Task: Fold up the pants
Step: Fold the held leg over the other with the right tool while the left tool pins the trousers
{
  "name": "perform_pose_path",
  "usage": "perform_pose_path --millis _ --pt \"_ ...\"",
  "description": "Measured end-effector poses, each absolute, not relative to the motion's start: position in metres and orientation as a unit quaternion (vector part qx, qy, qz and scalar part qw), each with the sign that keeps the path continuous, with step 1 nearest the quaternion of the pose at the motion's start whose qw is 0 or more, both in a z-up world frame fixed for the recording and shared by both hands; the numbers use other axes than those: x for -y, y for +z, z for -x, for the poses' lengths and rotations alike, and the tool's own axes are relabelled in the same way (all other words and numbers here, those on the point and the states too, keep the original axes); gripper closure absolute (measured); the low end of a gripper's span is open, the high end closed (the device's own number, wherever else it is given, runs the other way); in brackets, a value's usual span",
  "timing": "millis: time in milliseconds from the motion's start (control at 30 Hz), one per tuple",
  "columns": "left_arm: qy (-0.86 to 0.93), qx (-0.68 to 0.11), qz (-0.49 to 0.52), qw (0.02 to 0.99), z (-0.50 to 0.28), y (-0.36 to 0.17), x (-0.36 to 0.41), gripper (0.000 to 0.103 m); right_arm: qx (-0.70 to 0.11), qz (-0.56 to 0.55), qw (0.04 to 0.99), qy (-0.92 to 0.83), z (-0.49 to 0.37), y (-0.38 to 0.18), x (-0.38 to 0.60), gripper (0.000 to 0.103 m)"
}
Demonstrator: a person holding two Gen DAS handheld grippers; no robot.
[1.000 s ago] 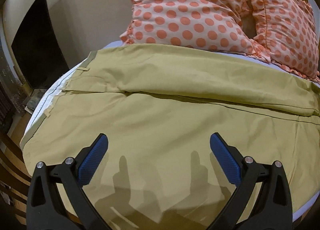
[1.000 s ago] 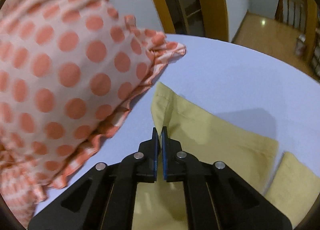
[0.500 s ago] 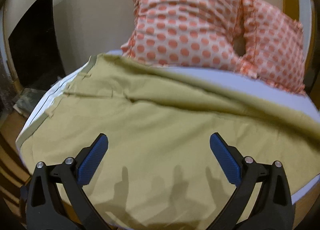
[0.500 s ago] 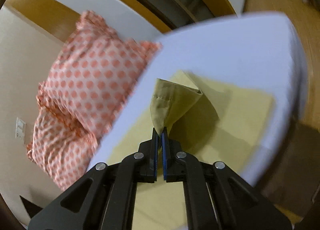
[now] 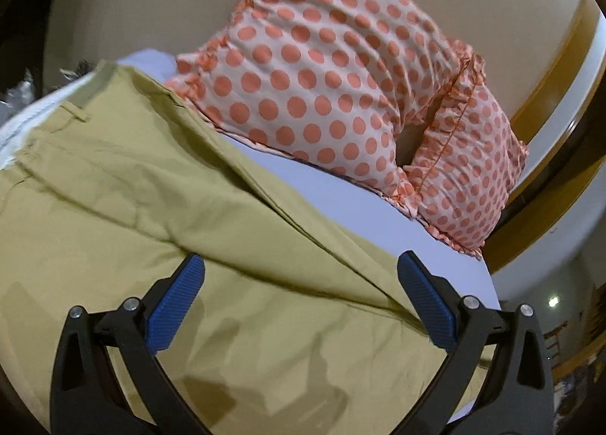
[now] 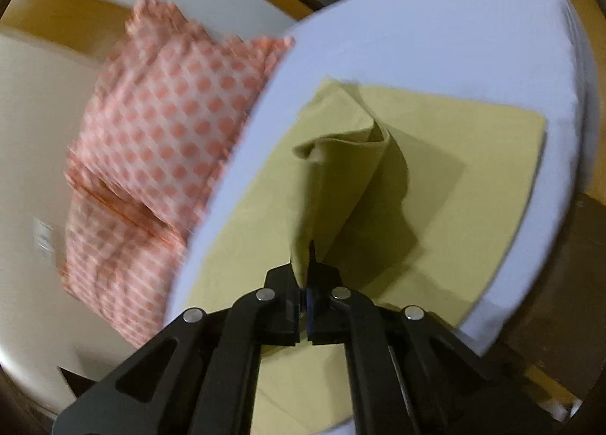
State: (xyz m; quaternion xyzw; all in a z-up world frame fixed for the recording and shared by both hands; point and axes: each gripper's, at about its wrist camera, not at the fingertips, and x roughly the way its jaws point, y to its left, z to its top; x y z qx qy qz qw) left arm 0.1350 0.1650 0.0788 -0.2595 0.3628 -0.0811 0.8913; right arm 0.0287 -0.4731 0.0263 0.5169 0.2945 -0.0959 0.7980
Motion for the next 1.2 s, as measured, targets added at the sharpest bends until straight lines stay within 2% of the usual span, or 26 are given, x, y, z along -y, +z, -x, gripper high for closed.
perform_pose_path --millis 233,333,433,467,500,567,667,800,867,1000,1200 --pt "-0.059 -0.421 0.291 0.857 -0.192 0.057 -0.173 0.004 -0.237 -0.517 0.82 -0.064 -0.035 0.051 0.483 0.101" --pt "-0.023 -0.428 0.297 0.853 -0.216 0.049 -0.185 0.008 -0.232 -0.514 0.824 -0.059 -0.039 0.056 0.484 0.101" --pt "0.023 -0.433 0.301 0.849 -0.241 0.042 -0.202 0.018 -0.231 -0.514 0.824 -0.055 -0.042 0.056 0.485 0.101" --pt "0.036 -0.435 0.304 0.847 -0.249 0.04 -0.207 0.034 -0.231 -0.514 0.824 -0.056 -0.041 0.056 0.485 0.101" --pt "0.046 -0.438 0.309 0.843 -0.257 0.036 -0.215 0.065 -0.23 -0.516 0.823 -0.057 -0.041 0.056 0.485 0.101" --pt "0.048 -0.442 0.335 0.831 -0.26 0.027 -0.229 0.099 -0.228 -0.521 0.82 -0.056 -0.042 0.054 0.486 0.101" --pt "0.03 -0.408 0.353 0.842 -0.222 0.042 -0.235 0.1 -0.218 -0.519 0.825 -0.054 -0.039 0.063 0.487 0.101" --pt "0.005 -0.35 0.299 0.888 -0.11 0.087 -0.228 0.099 -0.19 -0.513 0.835 -0.061 -0.017 0.079 0.498 0.101" --pt "0.007 -0.34 0.285 0.896 -0.059 0.093 -0.224 0.096 -0.187 -0.505 0.84 -0.073 -0.003 0.081 0.502 0.101" --pt "0.038 -0.355 0.269 0.895 0.017 0.07 -0.217 0.095 -0.205 -0.509 0.83 -0.101 0.013 0.063 0.508 0.101" --pt "0.044 -0.376 0.306 0.874 0.047 0.025 -0.221 0.095 -0.236 -0.521 0.81 -0.128 0.023 0.029 0.516 0.101"
